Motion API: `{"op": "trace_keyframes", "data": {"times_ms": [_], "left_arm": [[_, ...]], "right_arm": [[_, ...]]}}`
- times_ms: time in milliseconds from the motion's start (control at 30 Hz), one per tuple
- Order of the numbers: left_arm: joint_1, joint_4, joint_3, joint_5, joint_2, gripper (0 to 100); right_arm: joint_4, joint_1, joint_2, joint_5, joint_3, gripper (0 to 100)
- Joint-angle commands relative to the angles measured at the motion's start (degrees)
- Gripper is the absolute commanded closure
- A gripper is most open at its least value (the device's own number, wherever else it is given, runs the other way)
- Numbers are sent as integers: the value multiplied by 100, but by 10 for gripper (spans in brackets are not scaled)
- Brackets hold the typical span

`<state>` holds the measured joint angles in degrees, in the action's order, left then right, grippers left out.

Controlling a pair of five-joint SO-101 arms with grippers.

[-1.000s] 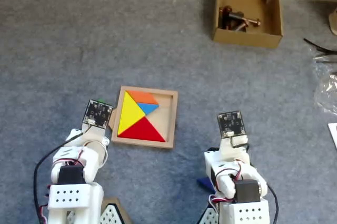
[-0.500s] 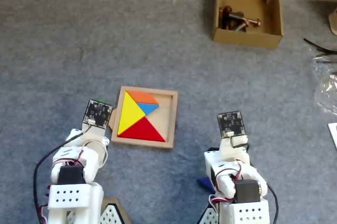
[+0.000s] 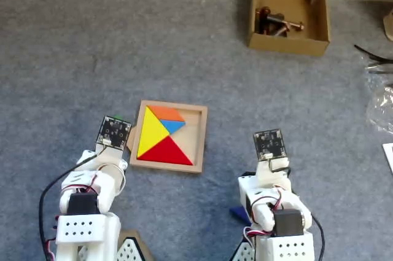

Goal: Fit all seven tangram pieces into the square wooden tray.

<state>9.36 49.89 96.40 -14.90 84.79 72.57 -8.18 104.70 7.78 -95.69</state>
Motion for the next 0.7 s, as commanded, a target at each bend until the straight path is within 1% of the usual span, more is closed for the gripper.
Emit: {"op": "trace_keyframes", "data": {"times_ms": [0,500,667], "left_arm": [[-66,35,127,-44,84,993],[-66,35,127,-44,84,993],[-66,35,127,-44,84,993]], "right_arm": [[-101,-57,48,-44,-673,993],[-101,-75,48,-44,-673,993],[-119,31,48,-18,-637,993]]}}
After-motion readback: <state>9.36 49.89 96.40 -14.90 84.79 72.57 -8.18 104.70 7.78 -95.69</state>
